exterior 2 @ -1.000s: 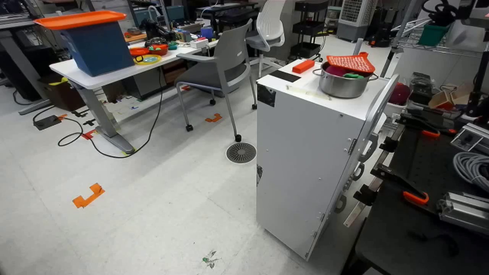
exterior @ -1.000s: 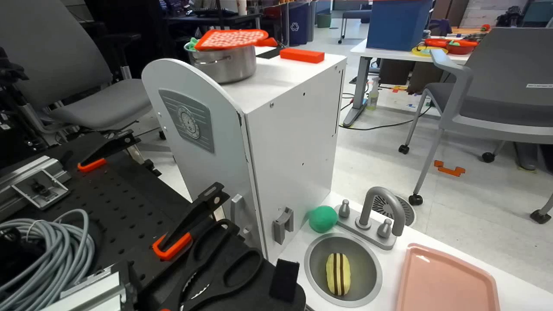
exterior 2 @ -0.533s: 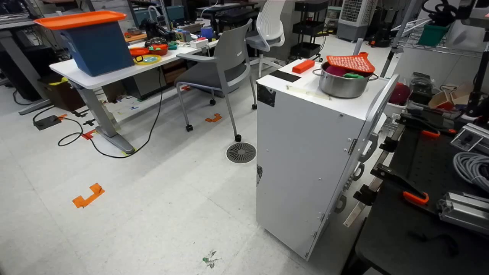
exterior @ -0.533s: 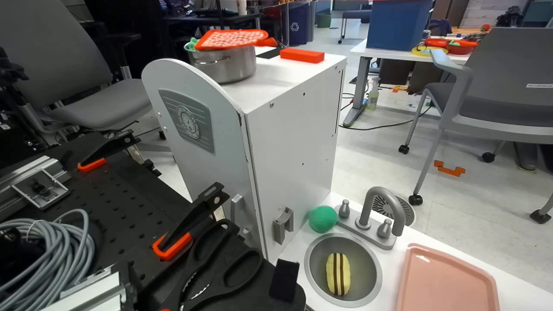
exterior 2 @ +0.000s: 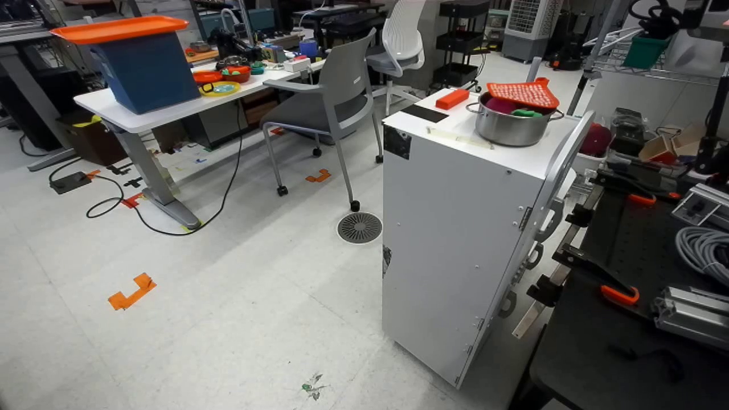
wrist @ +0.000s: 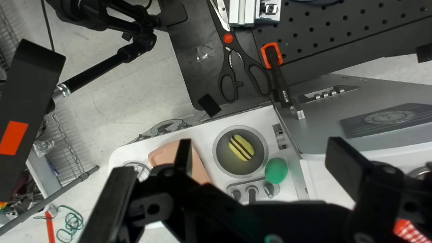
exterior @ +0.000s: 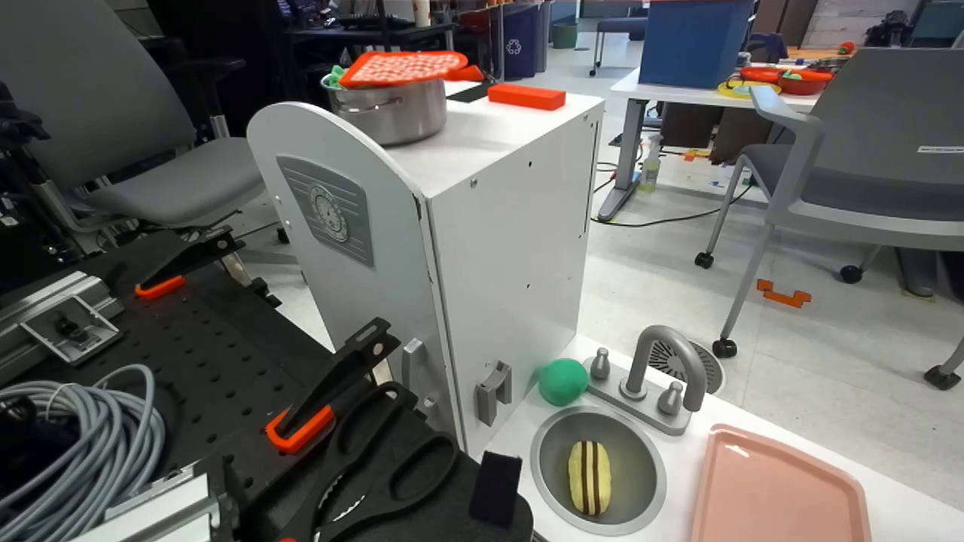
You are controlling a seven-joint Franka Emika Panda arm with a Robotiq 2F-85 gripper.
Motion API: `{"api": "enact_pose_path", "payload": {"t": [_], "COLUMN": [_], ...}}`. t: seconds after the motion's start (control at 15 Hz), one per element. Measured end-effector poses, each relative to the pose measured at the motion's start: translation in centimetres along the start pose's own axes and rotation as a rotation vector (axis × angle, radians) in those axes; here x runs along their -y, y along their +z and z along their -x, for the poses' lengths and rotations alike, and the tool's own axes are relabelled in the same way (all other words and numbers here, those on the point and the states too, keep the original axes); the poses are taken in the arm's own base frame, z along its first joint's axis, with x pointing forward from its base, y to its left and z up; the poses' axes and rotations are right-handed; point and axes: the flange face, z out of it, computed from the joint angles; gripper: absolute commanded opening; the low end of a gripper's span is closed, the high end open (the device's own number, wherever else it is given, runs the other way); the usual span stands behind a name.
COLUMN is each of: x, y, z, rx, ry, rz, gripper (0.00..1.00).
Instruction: Take the plush toy out of the pot
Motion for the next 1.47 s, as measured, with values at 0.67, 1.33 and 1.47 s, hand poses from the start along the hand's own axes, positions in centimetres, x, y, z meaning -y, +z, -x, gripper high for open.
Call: {"api": "enact_pose_path", "payload": {"t": [0.67, 1.33, 1.47], "x": [2.7, 7.3, 8.7], "y": [-0.3, -1.7, -0.5], "z": [-0.8, -6.0, -6.5], "rx": [-0.004, -0.146, -0.118], "ry": [-0.182, -0.234, -0.262], "rz": [0.011, 0.025, 0.030], "gripper": [1.00, 1.00, 1.00]}}
